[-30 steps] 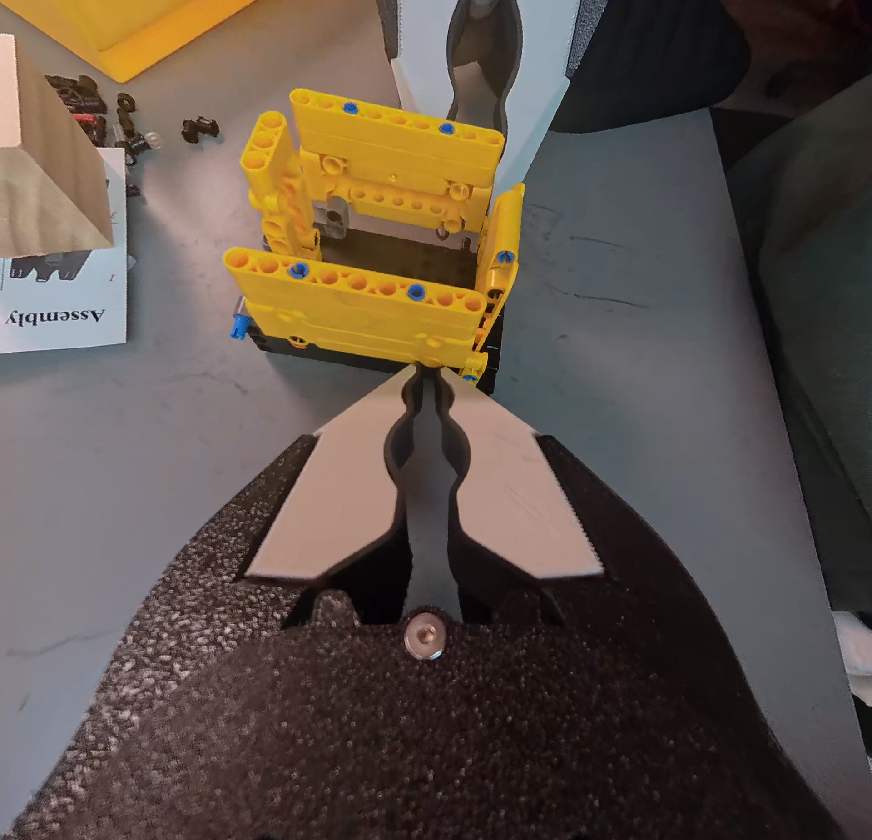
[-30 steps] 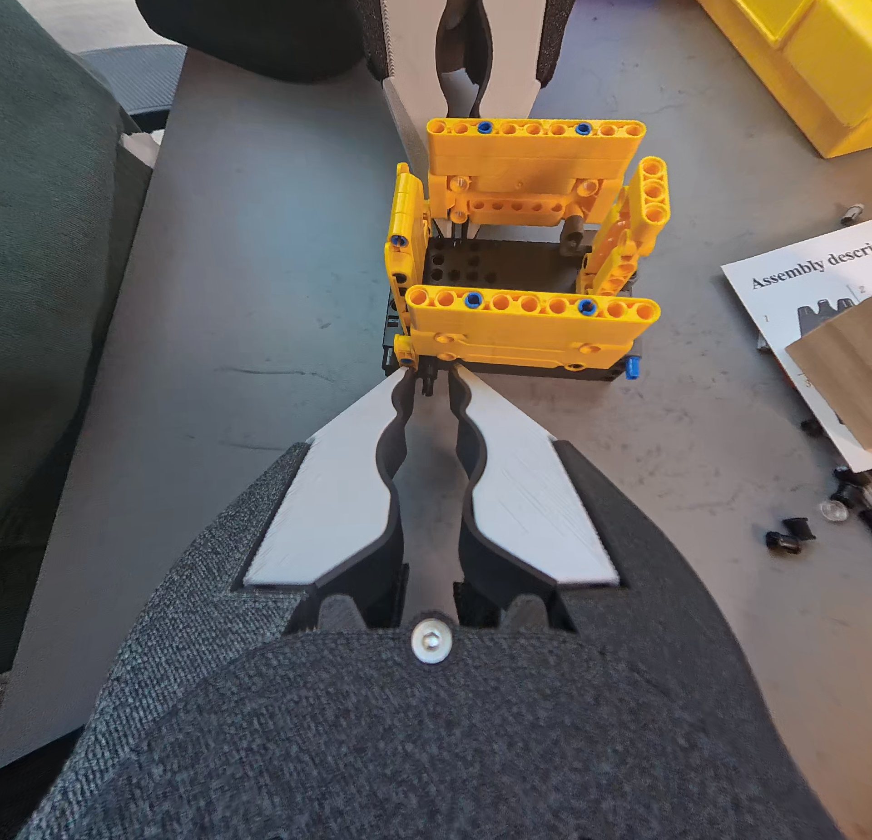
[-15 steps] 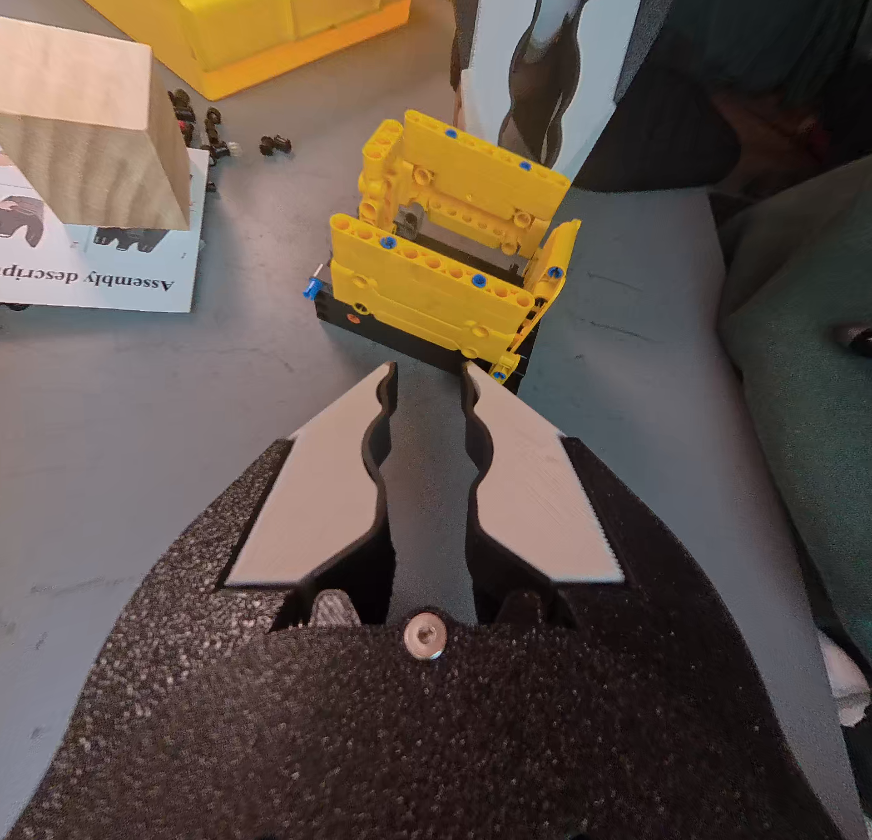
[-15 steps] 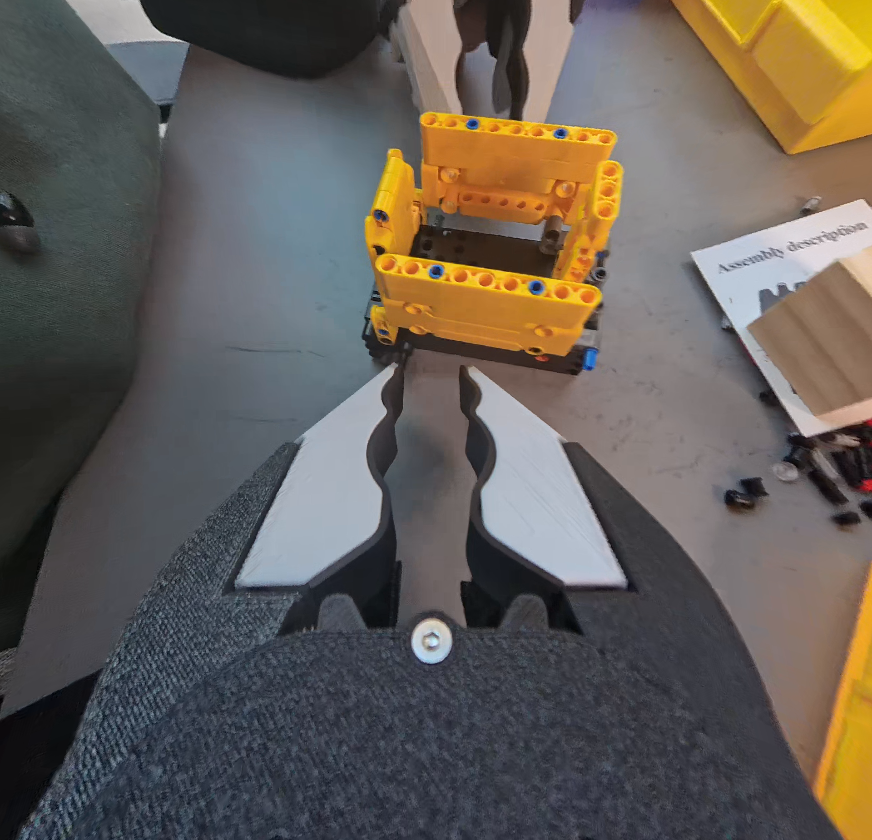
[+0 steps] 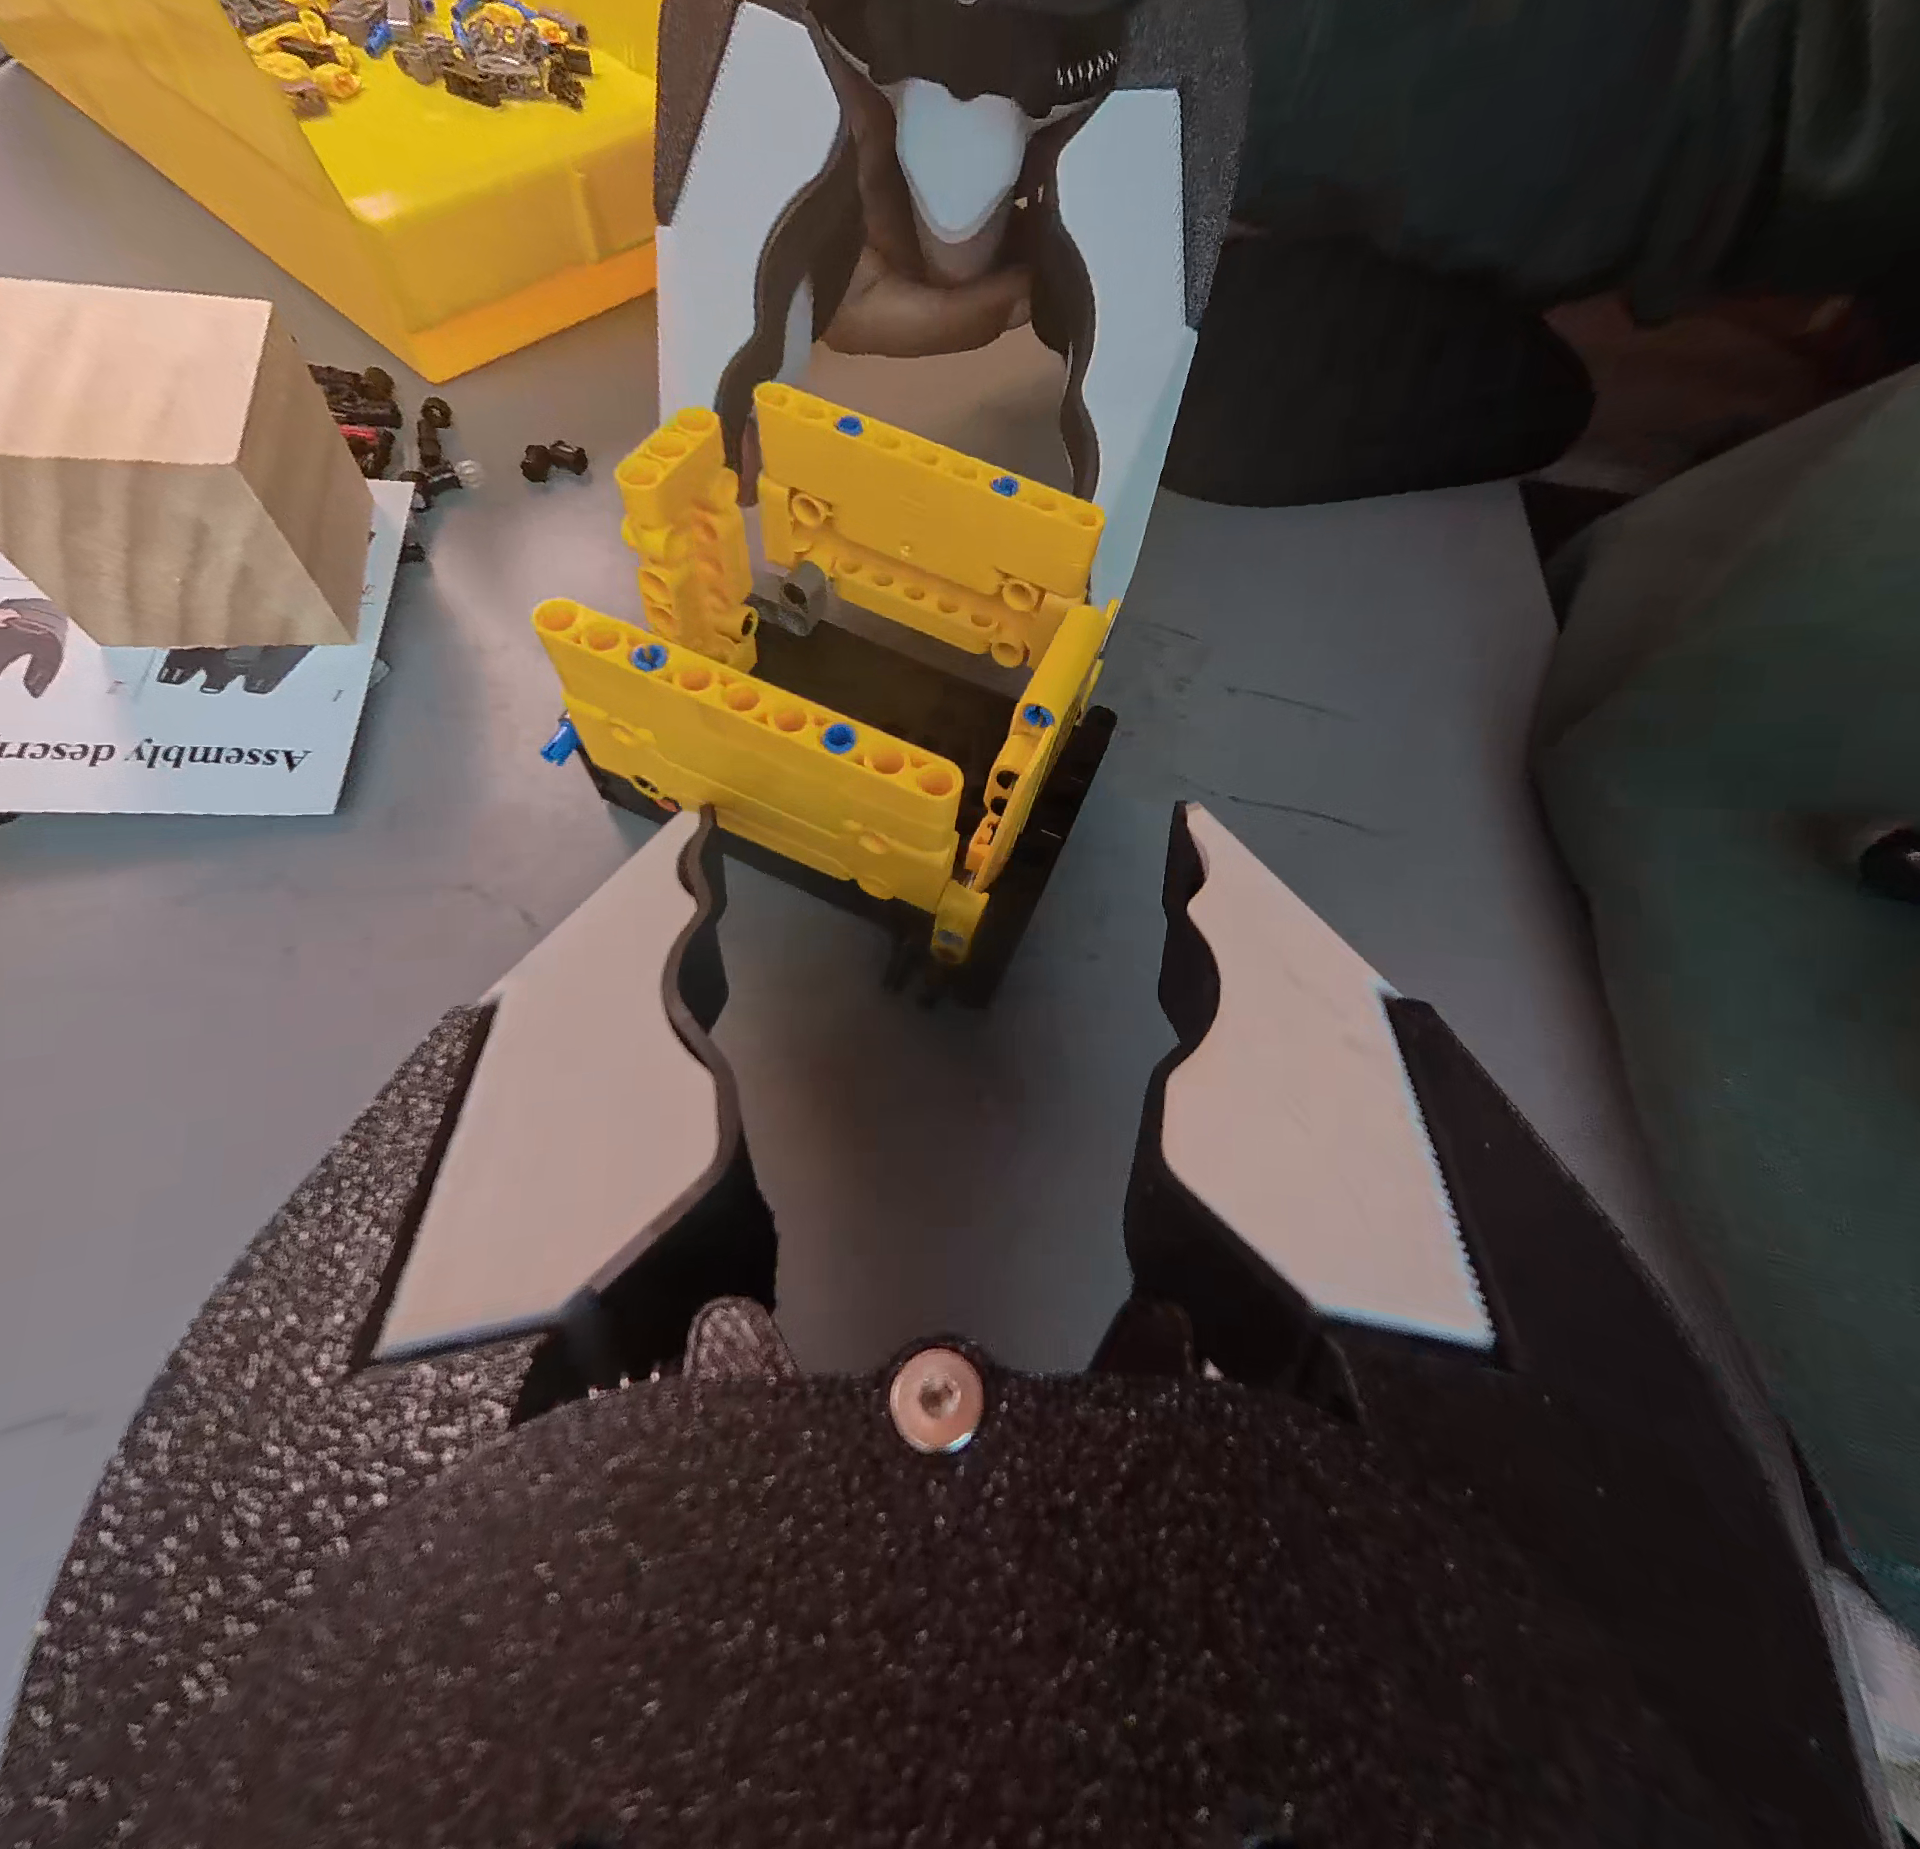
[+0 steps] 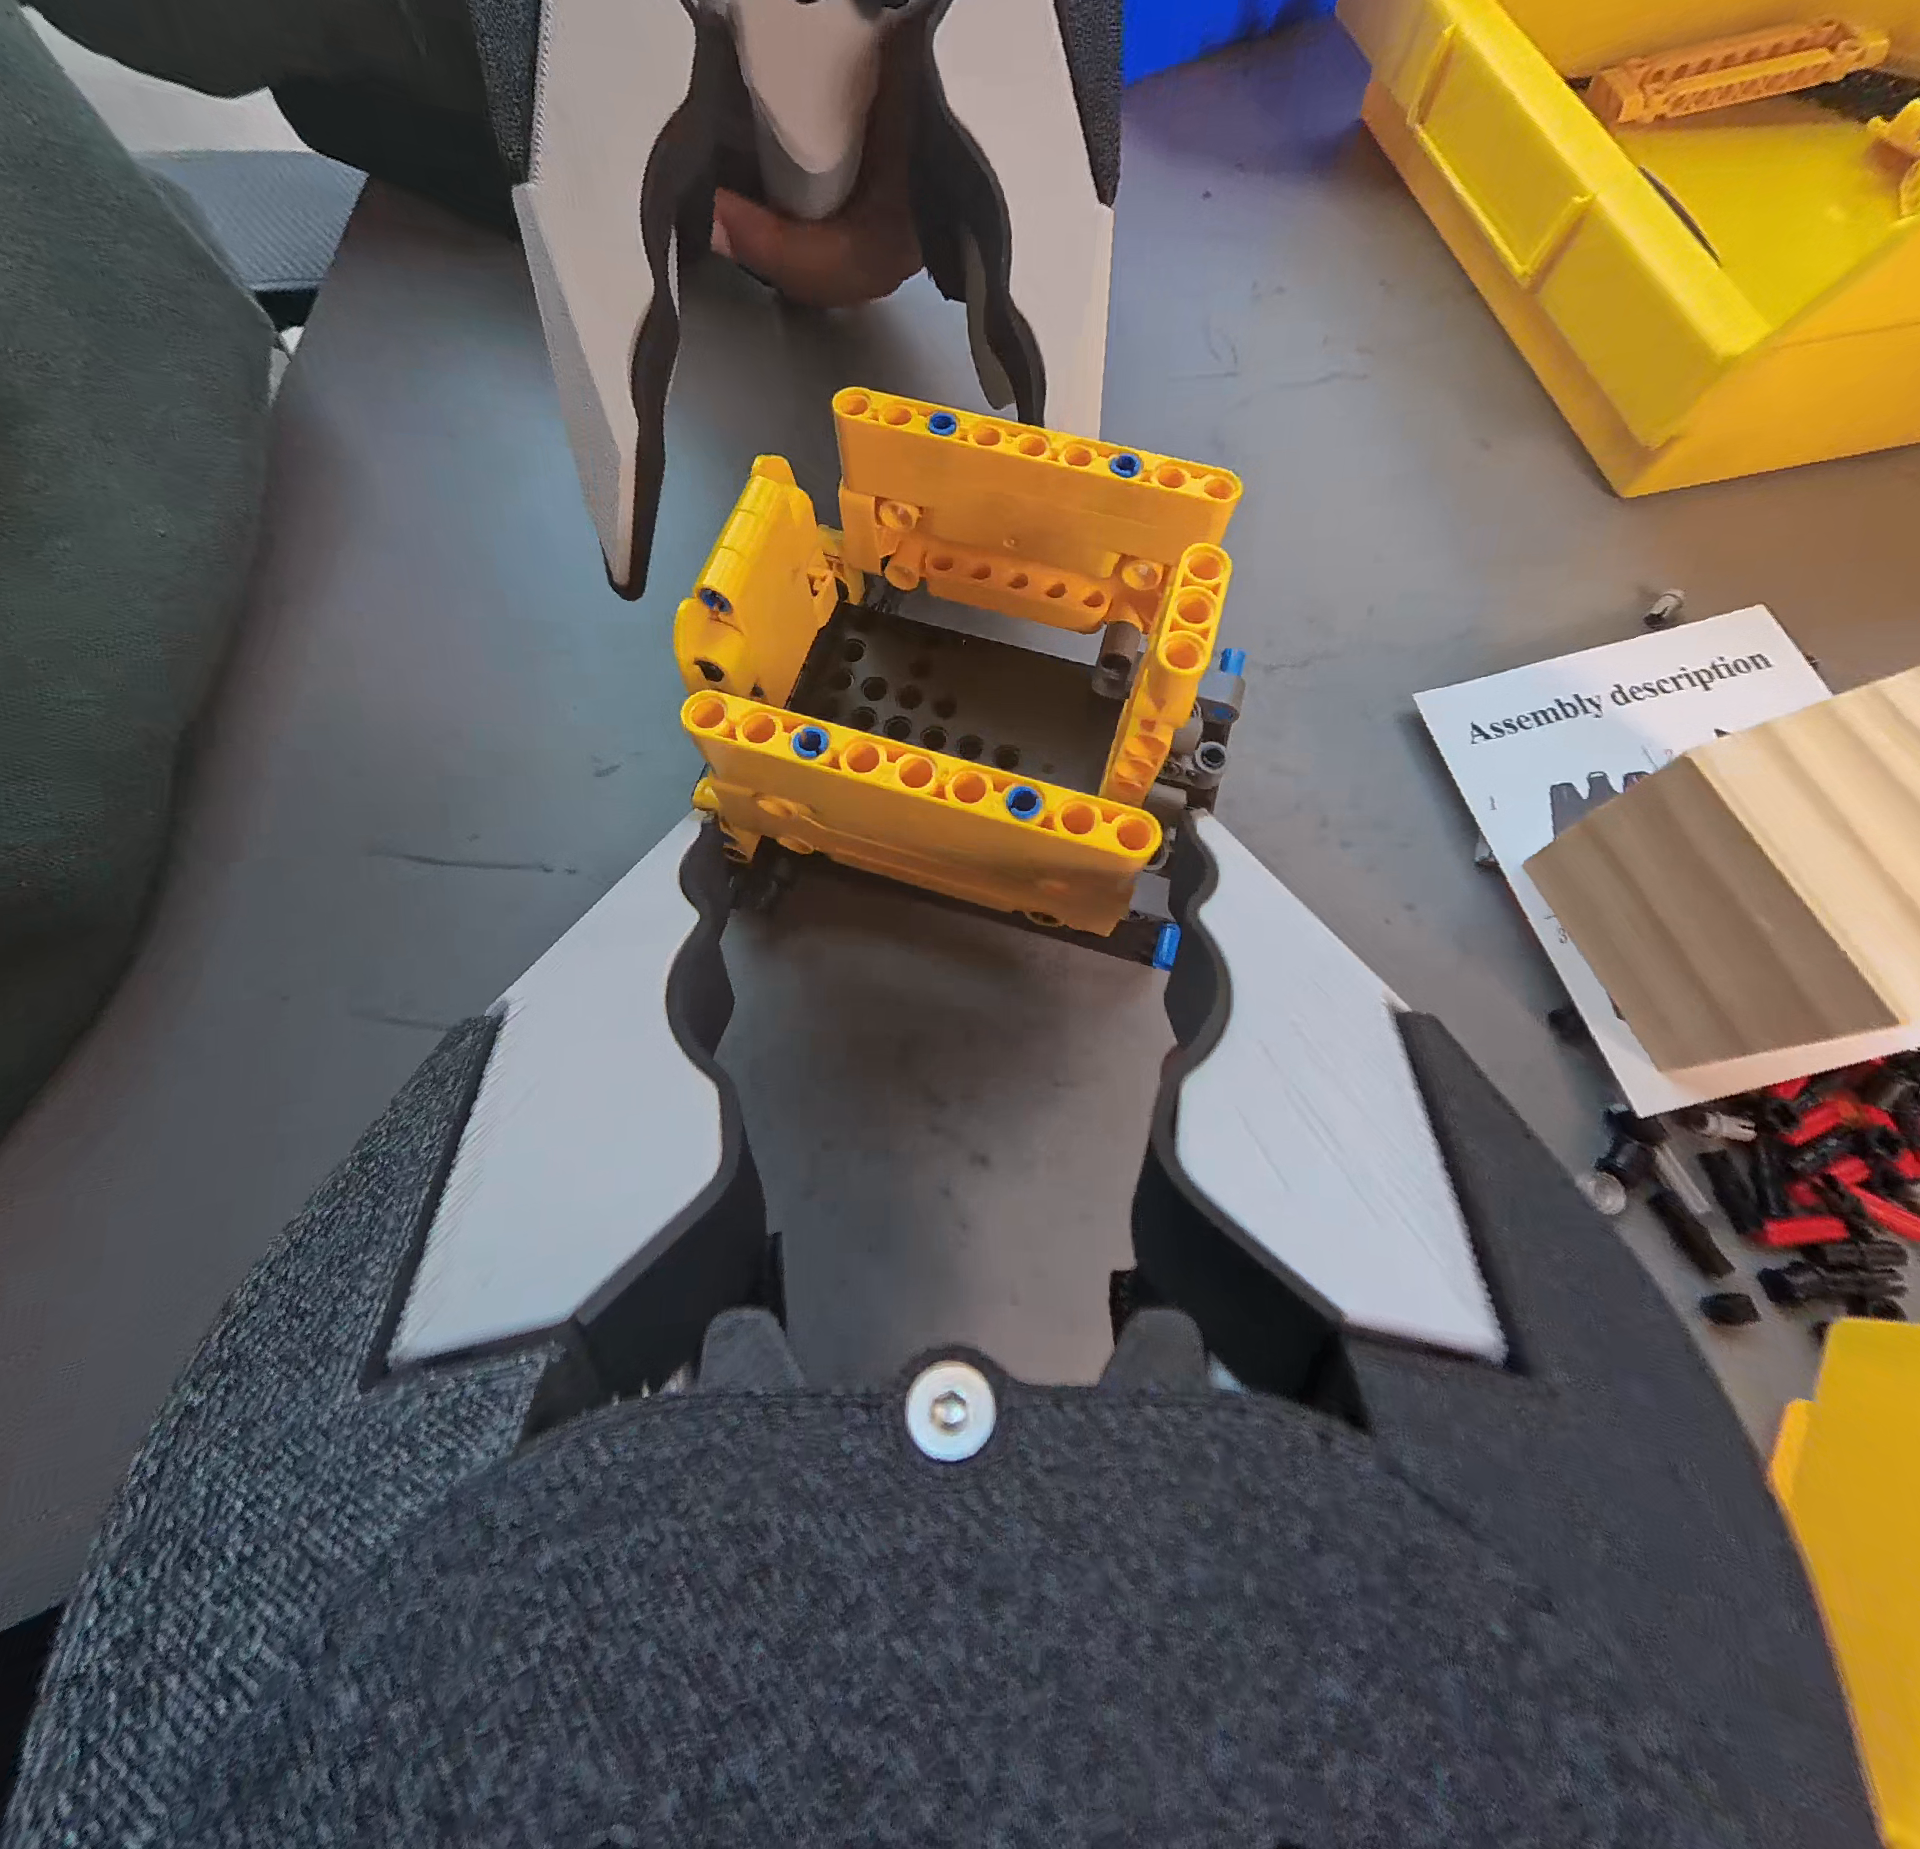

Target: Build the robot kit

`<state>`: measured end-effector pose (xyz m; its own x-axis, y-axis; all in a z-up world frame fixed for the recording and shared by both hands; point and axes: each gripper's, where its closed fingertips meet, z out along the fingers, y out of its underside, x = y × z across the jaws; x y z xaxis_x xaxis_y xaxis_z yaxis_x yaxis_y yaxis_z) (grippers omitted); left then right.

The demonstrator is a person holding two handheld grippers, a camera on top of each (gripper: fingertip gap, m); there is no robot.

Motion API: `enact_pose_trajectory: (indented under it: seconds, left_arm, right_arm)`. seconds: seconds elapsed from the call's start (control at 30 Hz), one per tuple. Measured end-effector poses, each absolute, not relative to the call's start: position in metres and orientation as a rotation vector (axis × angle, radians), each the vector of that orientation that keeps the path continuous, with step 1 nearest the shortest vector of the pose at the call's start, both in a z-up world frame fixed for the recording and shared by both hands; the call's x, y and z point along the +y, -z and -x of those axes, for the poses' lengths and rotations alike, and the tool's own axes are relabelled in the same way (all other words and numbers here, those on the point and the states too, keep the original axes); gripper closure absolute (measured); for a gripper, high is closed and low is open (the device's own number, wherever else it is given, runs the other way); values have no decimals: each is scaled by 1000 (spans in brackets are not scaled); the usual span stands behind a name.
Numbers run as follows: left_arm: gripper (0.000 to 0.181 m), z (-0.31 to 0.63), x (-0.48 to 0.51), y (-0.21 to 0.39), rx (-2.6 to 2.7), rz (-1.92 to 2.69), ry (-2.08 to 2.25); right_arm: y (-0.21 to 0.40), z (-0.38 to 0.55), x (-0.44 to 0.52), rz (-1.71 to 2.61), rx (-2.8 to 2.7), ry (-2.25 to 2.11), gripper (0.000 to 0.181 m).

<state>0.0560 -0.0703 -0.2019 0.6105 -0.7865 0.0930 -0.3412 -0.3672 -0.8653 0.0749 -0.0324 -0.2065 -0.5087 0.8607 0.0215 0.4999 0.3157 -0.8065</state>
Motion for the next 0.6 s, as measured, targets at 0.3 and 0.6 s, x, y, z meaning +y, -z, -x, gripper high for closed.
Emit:
enact_pose_trajectory:
  seconds: [0.3, 0.6]
  left_arm:
    - [106, -18, -51, 156, 668, 1724, 555]
    - [78, 26, -38, 123, 461, 1585, 374]
  right_arm:
    - [206, -74, -15, 1492, -1861, -908, 106]
    - [186, -70, -23, 1582, -1565, -715, 114]
